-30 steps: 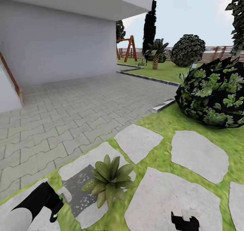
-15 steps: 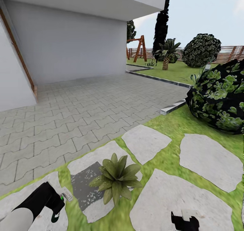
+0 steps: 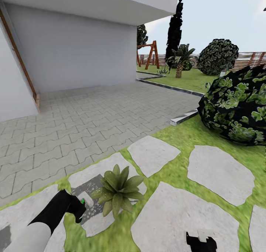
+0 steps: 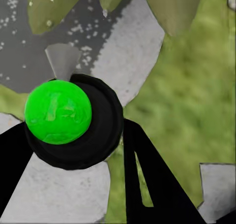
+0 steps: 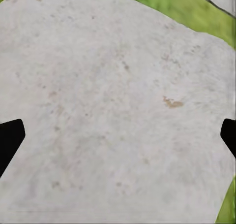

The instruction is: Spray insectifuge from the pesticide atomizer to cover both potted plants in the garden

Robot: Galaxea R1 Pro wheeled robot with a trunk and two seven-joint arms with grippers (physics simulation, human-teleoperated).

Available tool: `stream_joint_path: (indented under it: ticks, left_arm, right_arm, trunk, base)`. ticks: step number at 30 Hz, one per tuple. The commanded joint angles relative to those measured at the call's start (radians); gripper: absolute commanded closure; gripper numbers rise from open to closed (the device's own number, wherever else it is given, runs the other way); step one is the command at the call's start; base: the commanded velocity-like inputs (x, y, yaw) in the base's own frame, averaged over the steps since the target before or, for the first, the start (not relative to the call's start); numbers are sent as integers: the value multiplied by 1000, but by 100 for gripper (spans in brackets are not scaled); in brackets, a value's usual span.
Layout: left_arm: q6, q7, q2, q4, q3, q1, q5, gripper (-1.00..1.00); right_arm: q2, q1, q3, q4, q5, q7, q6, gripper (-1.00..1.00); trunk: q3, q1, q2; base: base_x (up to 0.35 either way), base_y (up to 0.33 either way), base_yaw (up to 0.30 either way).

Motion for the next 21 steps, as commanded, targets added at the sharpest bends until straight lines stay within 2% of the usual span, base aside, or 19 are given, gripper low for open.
stream_joint_path:
  ticks: [1,2,5,6,12,15,17,21]
  left_arm:
    - [4,-6,-2,-6,8,0,-9,100]
    - [4,-5,-3,-9,17,0,-8,100]
    - [3,-1,-7,-16,93,0,-10,100]
    - [3,-1,-6,-16,107,0,-11,100]
    - [8,-2,-6,-11,119,0,-21,100]
    - [18,-2,-6,-4,118,1,-31,100]
    - [53,-2,-6,-2,118,10,-36,100]
    - [80,9,-17,-2,114,25,-40,100]
  right_arm:
    - [0,-1,-6,2,11,-3,-4,-100]
    - [0,-1,-6,2,11,-3,-4,-100]
    - [0,-1,-6,3,11,-4,-4,-100]
    - [0,-1,-6,3,11,-5,-4,-100]
    - [0,-1,-6,3,11,-5,-4,-100]
    - [0,-1,-6,3,11,-5,-4,-100]
    - [0,-1,-6,3,11,-5,-4,-100]
    - [0,-1,-6,3,11,-4,-3,-100]
  trunk:
    - [-1,0,0]
    - [-1,0,0]
    - [-1,0,0]
    - [-1,0,0]
    - [-1,0,0]
    - [-1,0,0]
    - [-1,0,0]
    - [-1,0,0]
  base:
    - [-23,-263,0]
    - [-51,-266,0]
    - [-158,-235,0]
    - [-218,-204,0]
    - [-68,-61,13]
    - [-3,-3,186]
    - [-1,0,258]
    - [0,0,152]
